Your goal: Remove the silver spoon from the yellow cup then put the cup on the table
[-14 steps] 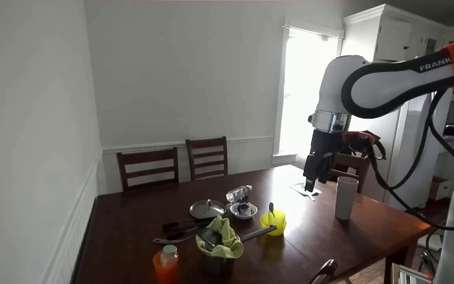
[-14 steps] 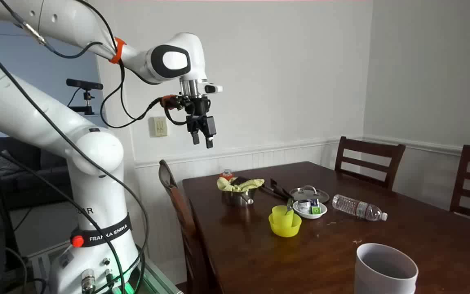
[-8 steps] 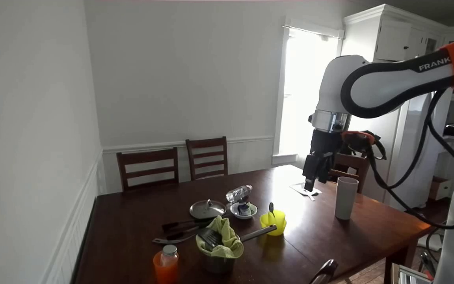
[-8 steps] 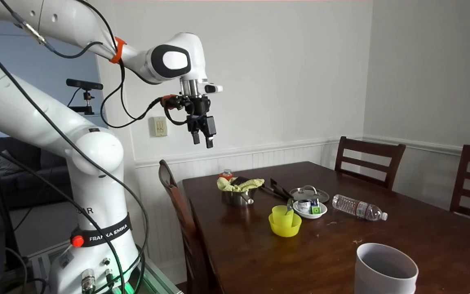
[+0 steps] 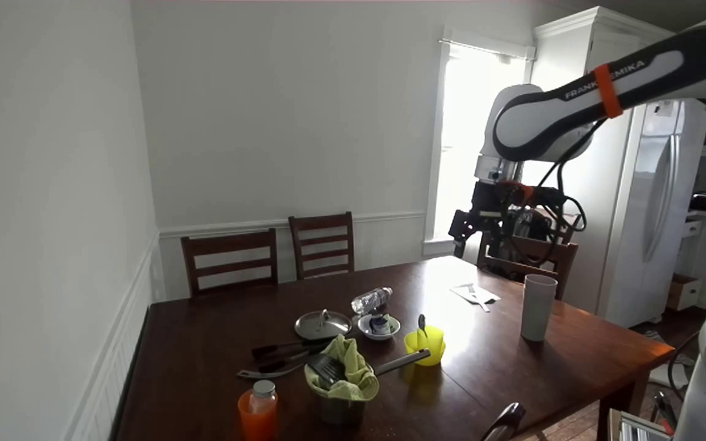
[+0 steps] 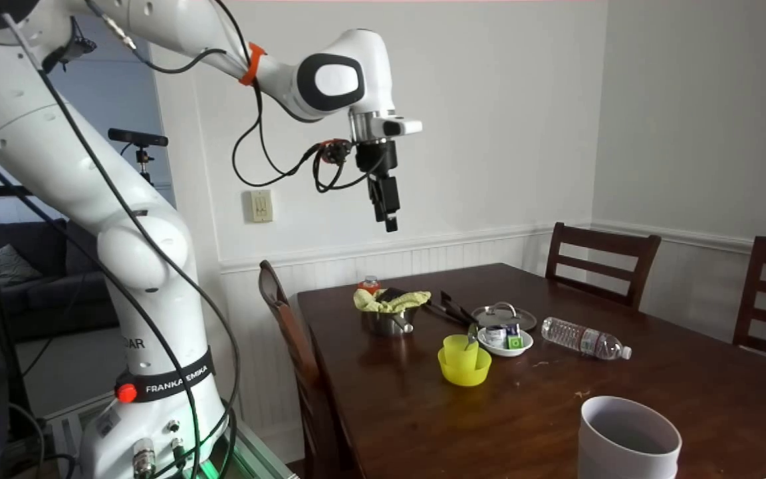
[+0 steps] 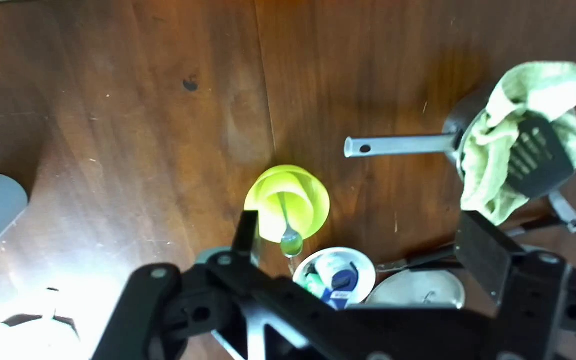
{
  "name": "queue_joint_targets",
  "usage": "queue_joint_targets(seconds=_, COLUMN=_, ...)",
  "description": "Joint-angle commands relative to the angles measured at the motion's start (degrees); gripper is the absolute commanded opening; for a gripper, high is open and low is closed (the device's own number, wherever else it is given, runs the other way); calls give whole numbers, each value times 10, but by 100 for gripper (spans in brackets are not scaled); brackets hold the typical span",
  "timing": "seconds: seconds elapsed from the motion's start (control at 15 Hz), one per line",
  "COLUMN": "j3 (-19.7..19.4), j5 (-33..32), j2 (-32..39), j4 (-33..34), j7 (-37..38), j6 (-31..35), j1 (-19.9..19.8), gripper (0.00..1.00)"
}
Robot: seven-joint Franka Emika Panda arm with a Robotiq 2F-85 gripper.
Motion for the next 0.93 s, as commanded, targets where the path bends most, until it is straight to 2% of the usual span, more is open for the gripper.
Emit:
queue_joint_targets(seconds=0.0, j3=-4, j5=8, j2=141, j4=105, j7=80, j6=21, j1=-20, gripper=100)
queue_joint_targets(seconds=0.4, j3=-10, j5=7, j2=295, j4=195, j7=258, j6=50, j1=-12, gripper=100)
queue_joint_targets(seconds=0.6, j3=-26, j5=14, j2=348, j4=199, j7=332, j6=65, j1=-4, gripper=100)
queue_joint_targets(seconds=0.87, j3=-53, j5=39, j2=386, j4=169, j7=408, j6=94, j1=-1, gripper=100)
